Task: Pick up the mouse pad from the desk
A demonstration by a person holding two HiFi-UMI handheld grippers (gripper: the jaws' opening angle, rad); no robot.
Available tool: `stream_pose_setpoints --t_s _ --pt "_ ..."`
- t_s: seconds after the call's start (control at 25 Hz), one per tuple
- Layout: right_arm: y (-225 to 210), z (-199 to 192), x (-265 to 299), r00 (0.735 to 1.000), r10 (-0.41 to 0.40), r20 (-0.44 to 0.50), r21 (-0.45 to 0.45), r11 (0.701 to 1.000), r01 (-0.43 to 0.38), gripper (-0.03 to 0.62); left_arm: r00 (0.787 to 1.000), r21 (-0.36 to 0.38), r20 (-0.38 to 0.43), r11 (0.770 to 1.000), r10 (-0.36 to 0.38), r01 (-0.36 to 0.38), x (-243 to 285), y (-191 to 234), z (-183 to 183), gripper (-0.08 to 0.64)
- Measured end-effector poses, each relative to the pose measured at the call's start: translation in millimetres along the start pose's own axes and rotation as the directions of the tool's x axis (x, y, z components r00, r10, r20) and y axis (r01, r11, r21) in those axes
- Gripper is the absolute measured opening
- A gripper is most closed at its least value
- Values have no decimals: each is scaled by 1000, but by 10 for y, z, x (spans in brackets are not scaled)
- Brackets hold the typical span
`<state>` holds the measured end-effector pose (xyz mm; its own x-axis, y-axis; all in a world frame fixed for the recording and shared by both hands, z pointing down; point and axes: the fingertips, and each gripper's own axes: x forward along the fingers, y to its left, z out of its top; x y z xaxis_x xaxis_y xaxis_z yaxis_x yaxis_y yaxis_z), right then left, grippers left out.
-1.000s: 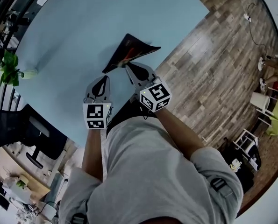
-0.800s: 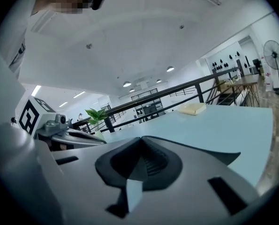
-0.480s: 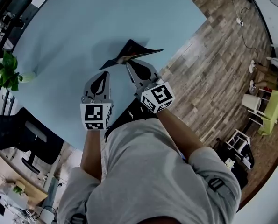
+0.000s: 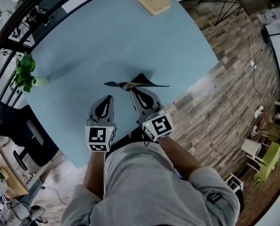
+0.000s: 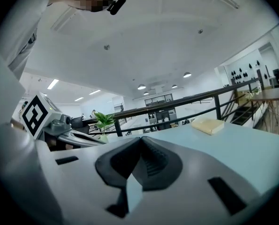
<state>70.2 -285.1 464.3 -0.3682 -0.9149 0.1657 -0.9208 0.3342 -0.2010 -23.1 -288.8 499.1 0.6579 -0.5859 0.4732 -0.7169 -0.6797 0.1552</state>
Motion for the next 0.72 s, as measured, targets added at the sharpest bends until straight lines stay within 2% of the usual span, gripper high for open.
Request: stream_pose_setpoints --t_s 0.24,0.48,0.72 --pt "-28 207 -15 996 86 32 7 996 -86 14 991 -47 52 992 120 -118 -127 -58 248 11" --pt "-102 337 -37 989 135 57 -9 991 -135 14 975 -103 90 976 201 -192 -176 -115 384 11" --pt "-119 440 -4 983 169 71 -33 985 -167 14 954 -126 126 958 273 -258 -303 -95 489 11"
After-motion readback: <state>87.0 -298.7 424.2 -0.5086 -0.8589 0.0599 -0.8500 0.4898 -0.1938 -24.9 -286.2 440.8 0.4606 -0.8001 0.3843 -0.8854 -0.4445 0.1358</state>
